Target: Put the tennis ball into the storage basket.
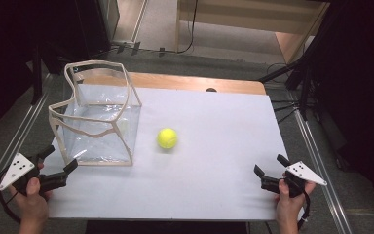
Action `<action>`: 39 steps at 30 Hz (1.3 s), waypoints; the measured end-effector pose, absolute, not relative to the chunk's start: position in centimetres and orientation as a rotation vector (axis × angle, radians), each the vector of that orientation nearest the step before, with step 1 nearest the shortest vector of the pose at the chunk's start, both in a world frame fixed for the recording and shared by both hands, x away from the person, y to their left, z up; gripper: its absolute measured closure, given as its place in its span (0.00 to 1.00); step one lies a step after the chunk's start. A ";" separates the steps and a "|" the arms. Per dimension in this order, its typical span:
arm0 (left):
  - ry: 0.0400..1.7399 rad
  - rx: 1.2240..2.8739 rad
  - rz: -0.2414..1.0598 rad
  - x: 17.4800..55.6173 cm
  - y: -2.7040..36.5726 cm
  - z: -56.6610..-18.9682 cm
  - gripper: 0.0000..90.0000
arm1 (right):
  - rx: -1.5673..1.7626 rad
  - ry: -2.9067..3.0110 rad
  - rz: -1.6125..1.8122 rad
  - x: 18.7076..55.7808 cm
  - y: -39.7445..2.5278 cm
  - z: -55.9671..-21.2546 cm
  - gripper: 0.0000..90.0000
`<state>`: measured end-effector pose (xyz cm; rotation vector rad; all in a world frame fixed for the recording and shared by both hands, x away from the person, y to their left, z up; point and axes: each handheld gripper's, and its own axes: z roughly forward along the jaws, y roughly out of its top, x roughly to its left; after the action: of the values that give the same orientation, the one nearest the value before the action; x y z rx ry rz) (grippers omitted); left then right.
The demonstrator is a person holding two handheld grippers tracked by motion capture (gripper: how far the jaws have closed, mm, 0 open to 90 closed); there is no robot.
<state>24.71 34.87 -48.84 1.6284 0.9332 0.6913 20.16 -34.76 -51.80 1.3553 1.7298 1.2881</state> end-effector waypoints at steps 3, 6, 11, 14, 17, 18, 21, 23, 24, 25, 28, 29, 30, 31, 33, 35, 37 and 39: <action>0.920 1.634 0.685 24.7 34.9 -48.8 0.06 | 1.362 1.735 1.289 20.2 -34.8 -51.8 0.00; 0.915 1.634 0.677 24.7 34.8 -48.8 0.03 | 1.365 1.748 1.276 20.4 -34.6 -51.5 0.00; 0.912 1.636 0.644 24.9 35.0 -48.9 0.00 | 1.365 1.778 1.278 20.7 -33.9 -50.8 0.00; 0.926 1.602 0.647 24.8 35.3 -48.9 0.00 | 1.331 1.822 1.257 21.1 -33.3 -50.1 0.00; 0.928 1.560 0.638 24.6 35.7 -48.9 0.00 | 1.303 1.839 1.274 21.5 -32.6 -49.0 0.00; 0.927 1.551 0.635 24.5 35.9 -48.9 0.00 | 1.291 1.848 1.277 21.6 -32.5 -48.8 0.00; 0.943 1.531 0.641 24.4 36.0 -48.9 0.00 | 1.269 1.889 1.276 22.2 -31.7 -47.9 0.00; 0.976 1.508 0.654 24.5 36.1 -48.9 0.00 | 1.238 1.922 1.277 22.8 -31.2 -47.4 0.00; 0.978 1.509 0.660 24.5 36.1 -48.9 0.00 | 1.237 1.929 1.272 23.0 -30.9 -47.2 0.00; 0.978 1.509 0.660 24.5 36.1 -48.9 0.00 | 1.232 1.947 1.272 23.2 -30.7 -47.0 0.00; 0.972 1.510 0.662 24.4 36.0 -48.9 0.00 | 1.201 1.973 1.278 24.0 -29.9 -46.3 0.00; 0.961 1.518 0.663 24.4 36.0 -48.9 0.00 | 1.192 1.982 1.286 24.3 -29.7 -46.1 0.00; 0.956 1.519 0.662 24.4 35.9 -48.9 0.00 | 1.186 1.994 1.292 24.6 -29.4 -45.8 0.00; 0.956 1.519 0.662 24.4 35.9 -48.9 0.00 | 1.186 1.994 1.292 24.6 -29.4 -45.8 0.00; 0.939 1.544 0.665 24.5 35.9 -48.8 0.00 | 1.169 2.033 1.315 25.5 -28.7 -45.3 0.00; 0.936 1.545 0.663 24.5 35.8 -48.8 0.00 | 1.165 2.041 1.313 25.8 -28.4 -45.2 0.00; 0.922 1.564 0.662 24.6 35.7 -48.8 0.00 | 1.148 2.076 1.303 26.5 -27.4 -44.8 0.00; 0.911 1.581 0.656 24.6 35.6 -48.8 0.00 | 1.140 2.090 1.298 27.1 -26.9 -44.6 0.00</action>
<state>24.57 35.57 -48.76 1.5813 0.9109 0.6557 27.10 -26.86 -44.64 1.1403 2.0897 1.2984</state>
